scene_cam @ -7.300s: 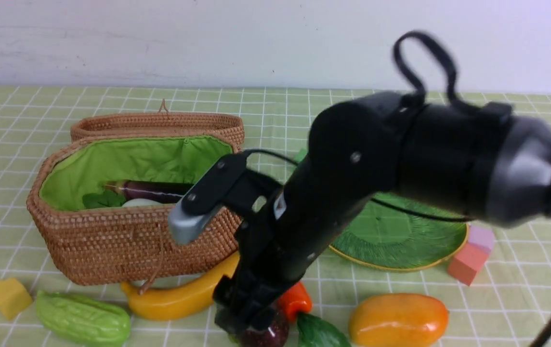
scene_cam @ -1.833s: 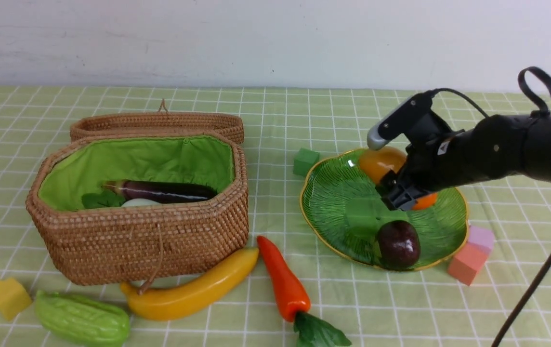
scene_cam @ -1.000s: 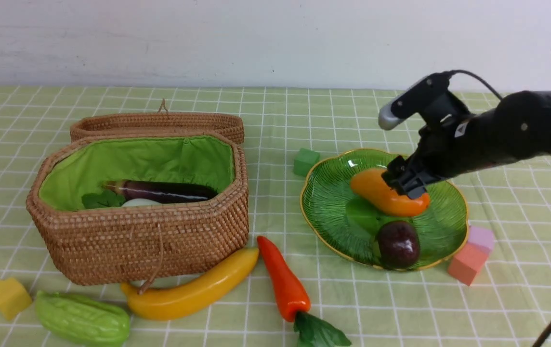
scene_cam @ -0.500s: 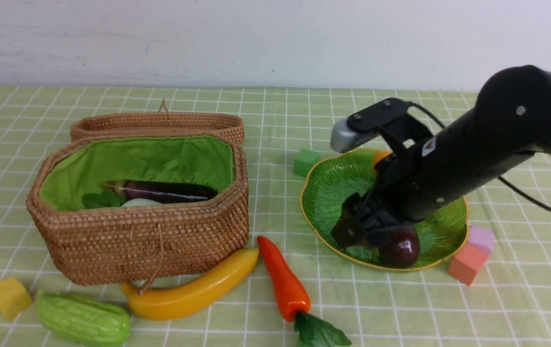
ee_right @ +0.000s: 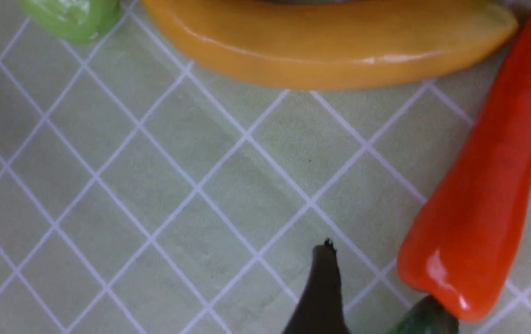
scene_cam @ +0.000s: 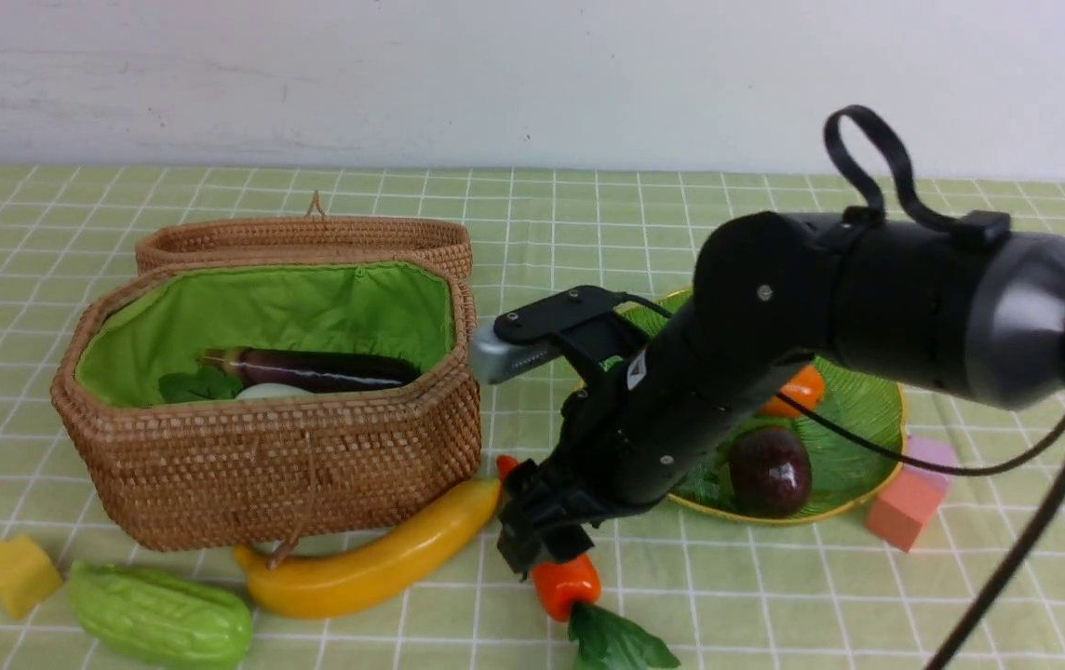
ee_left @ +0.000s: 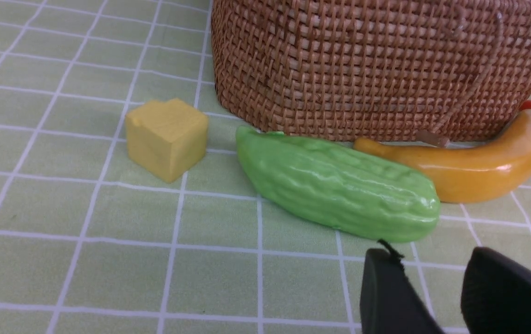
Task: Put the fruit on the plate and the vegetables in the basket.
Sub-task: Use the right arm to grab a carrot and put it into the left basket
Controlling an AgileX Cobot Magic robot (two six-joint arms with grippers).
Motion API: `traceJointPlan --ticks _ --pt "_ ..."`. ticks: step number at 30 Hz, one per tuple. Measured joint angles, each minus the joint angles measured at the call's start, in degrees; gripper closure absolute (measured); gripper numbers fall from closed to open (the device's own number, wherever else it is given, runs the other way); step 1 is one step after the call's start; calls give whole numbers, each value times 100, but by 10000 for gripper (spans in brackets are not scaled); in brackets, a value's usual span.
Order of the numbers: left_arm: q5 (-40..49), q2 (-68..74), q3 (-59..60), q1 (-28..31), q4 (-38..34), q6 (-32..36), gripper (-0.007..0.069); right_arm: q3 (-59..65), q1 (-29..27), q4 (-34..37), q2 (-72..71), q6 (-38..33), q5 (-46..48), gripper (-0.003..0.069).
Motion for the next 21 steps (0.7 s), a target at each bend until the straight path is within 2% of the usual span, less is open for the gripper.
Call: traceJointPlan --ticks 4,9,14,18,19,21 --pt "0 0 0 0 0 0 386 -480 4 -234 576 100 87 97" --pt "0 0 0 0 0 0 386 -653 4 -1019 1093 119 80 97" --pt "0 0 0 0 0 0 386 -660 4 -1133 1294 123 108 111" --pt "0 0 0 0 0 0 386 -729 4 -989 1300 123 323 214" --pt "0 0 0 0 0 0 386 -814 4 -984 1300 123 467 271" --pt "0 0 0 0 0 0 386 -969 4 -971 1300 123 710 269"
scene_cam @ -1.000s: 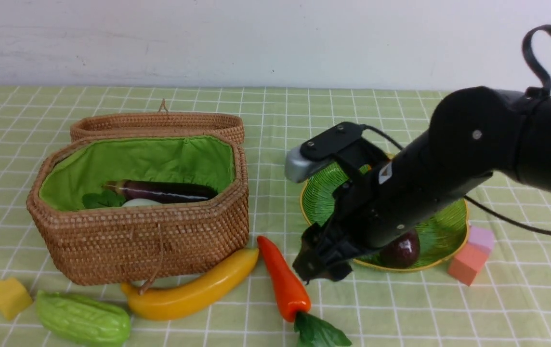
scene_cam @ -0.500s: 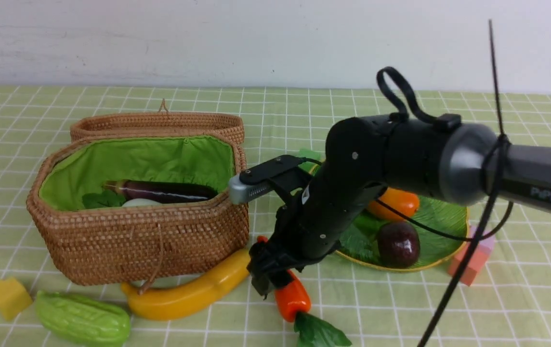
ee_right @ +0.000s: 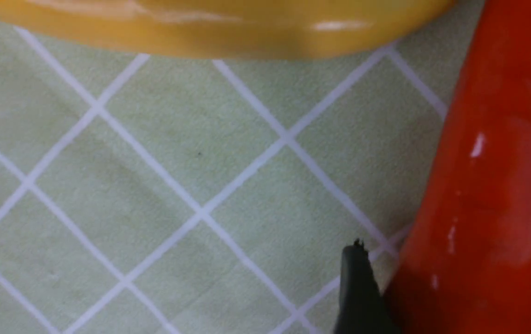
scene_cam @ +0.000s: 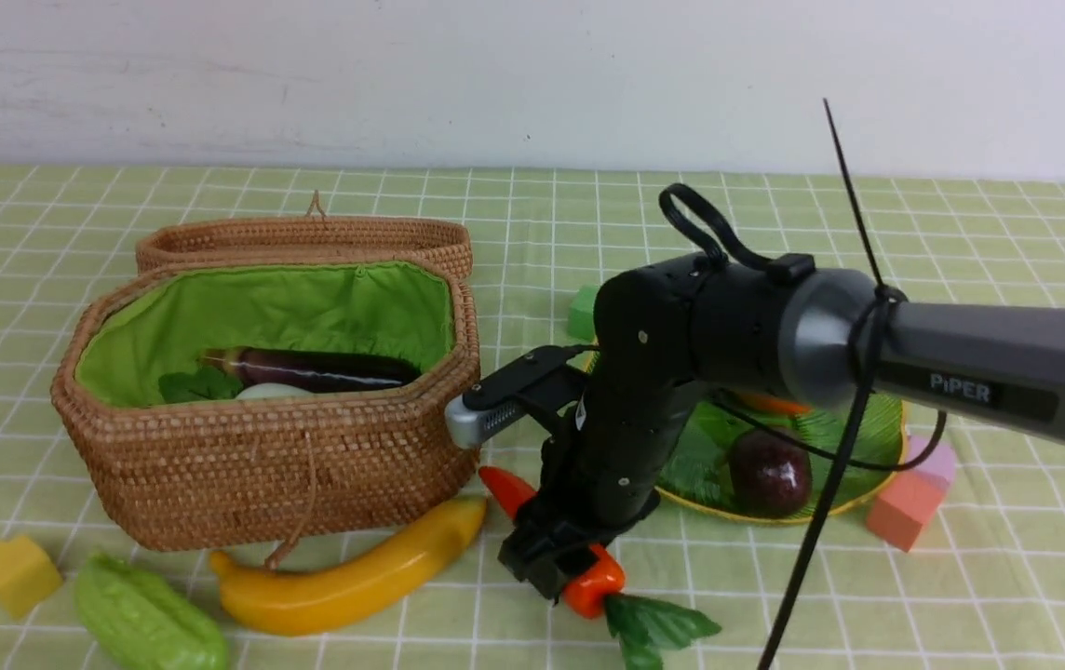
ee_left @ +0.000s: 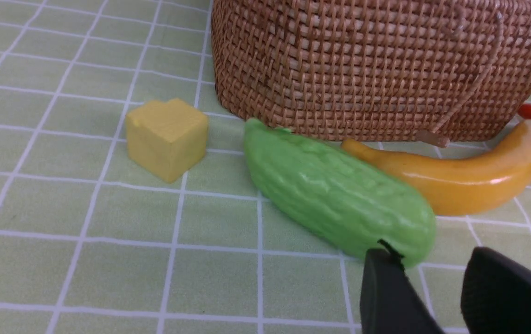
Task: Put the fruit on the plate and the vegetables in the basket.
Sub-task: Use the right arm to grab a carrot and put it into the left basket
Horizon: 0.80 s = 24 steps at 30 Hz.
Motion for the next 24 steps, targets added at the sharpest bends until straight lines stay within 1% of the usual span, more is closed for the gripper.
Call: traceJointPlan --ticks 5,8,13,16,21,24 --pt "0 0 0 0 0 0 386 -616 0 -49 -168 39 752 267" --pt "0 0 0 0 0 0 386 -1034 0 -135 -384 138 1001 270" --pt "0 0 0 0 0 0 386 -1866 0 -289 -760 406 1101 276" --pt "0 0 0 0 0 0 386 -2296 0 -217 -827 447 989 277" --pt "0 0 0 0 0 0 386 -2511 0 674 -819 -114 -32 279" --pt "0 0 0 0 0 0 386 -2531 0 1538 -687 -822 -533 279"
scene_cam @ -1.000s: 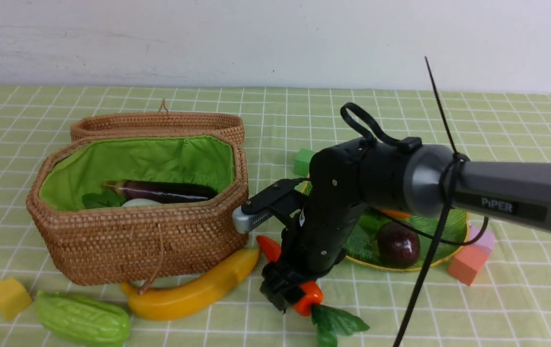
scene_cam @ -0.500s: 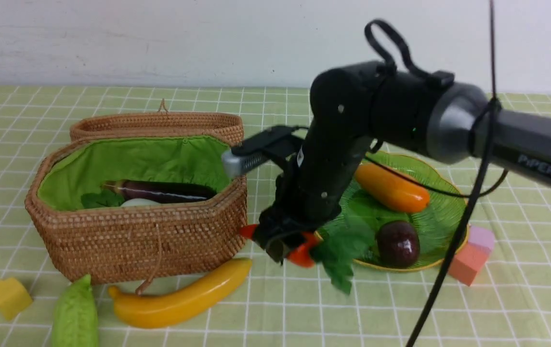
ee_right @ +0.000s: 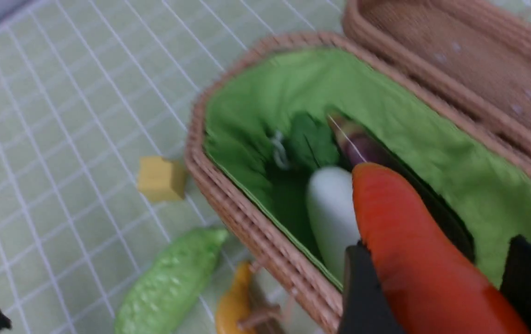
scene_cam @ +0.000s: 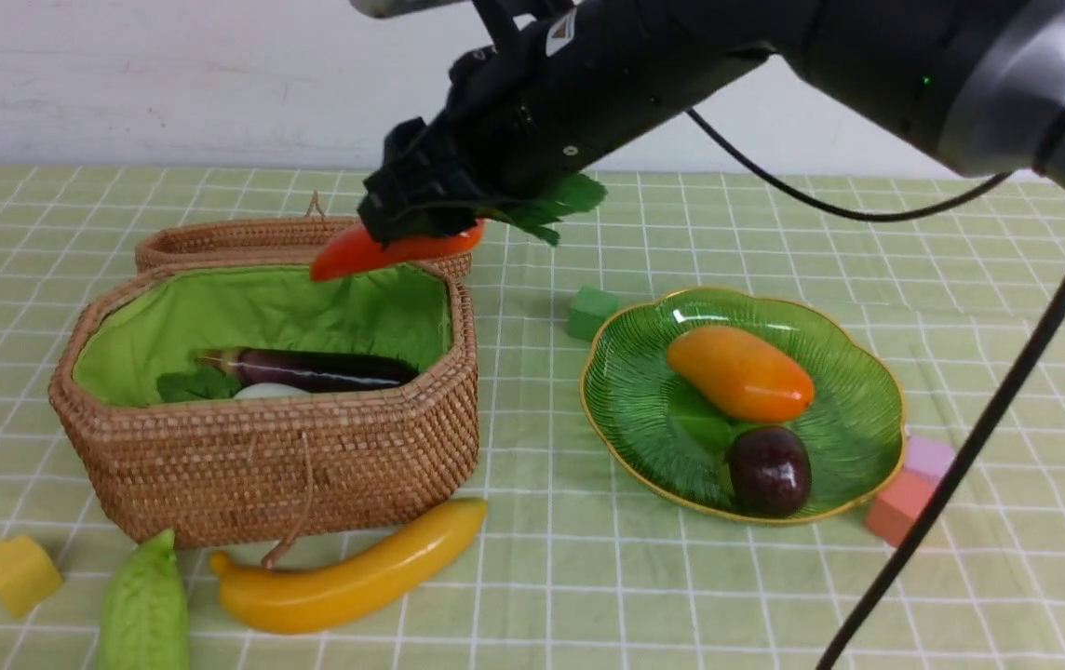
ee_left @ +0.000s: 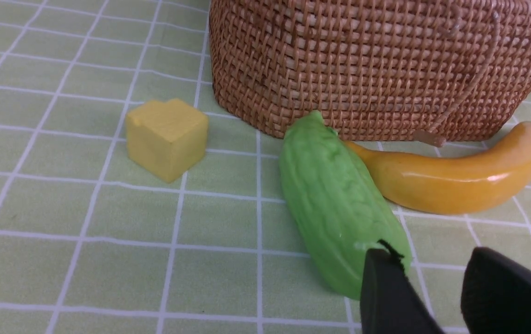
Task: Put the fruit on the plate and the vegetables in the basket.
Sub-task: Use the right arm to grab a carrot and put it into the left basket, then take a chayote with your left arm and place it on the basket on the left.
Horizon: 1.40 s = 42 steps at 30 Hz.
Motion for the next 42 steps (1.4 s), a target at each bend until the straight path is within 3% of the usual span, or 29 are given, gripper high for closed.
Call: traceJointPlan --ticks 5,10,16,19,21,23,27,31,34,37,40,42 --pt "0 0 0 0 0 0 386 -6 0 1416 639 -1401 -276 280" --pt "0 0 0 0 0 0 386 1 0 1989 1318 -1908 -591 280" --pt "0 0 0 0 0 0 386 16 0 2029 1542 -1781 -890 274" --pt "0 0 0 0 0 0 386 16 0 2005 1494 -1611 -911 184" --pt "0 0 0 0 0 0 386 16 0 1846 1402 -1561 -866 71" --pt "0 0 0 0 0 0 386 16 0 1519 1233 -1562 -760 4" --pt "0 0 0 0 0 0 386 16 0 613 767 -1516 -354 -8" --pt "0 0 0 0 0 0 386 16 0 -831 42 -1123 576 71" --pt "0 0 0 0 0 0 386 16 0 -1624 -500 -558 1364 176" --pt "0 0 0 0 0 0 386 114 0 -2306 -1186 29 1893 340" --pt "0 0 0 0 0 0 386 568 0 -2849 -1970 666 2136 564" --pt "0 0 0 0 0 0 386 1022 0 -3119 -2488 1004 2242 648"
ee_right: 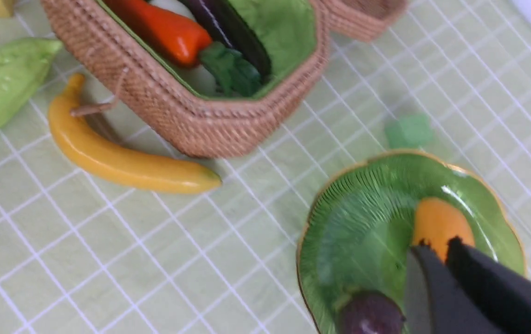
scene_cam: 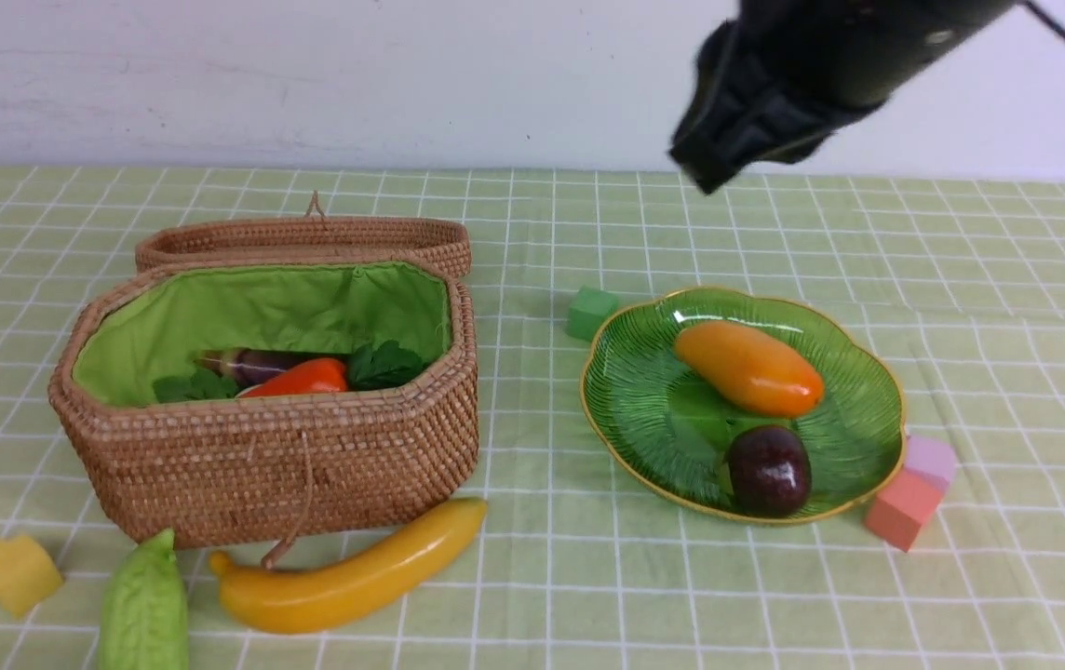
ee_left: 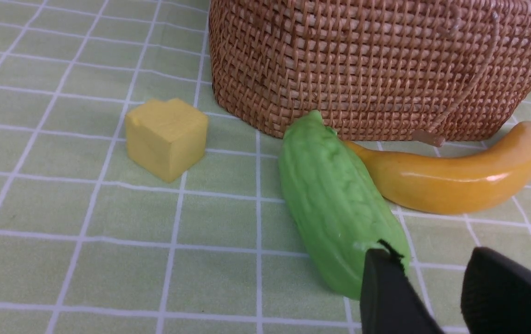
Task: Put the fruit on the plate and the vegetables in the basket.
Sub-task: Take a chayote with your left arm and place it on the basket on the left.
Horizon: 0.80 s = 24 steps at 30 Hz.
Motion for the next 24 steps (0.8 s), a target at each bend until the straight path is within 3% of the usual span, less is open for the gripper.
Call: traceJointPlan --ticks 5,14,24 --pt "0 0 0 0 0 0 386 1434 0 -317 -1139 847 35 677" --pt "0 0 0 0 0 0 386 3873 0 -145 -2620 1581 -73 677" --pt "0 0 0 0 0 0 386 4480 0 -132 -2875 1611 169 676"
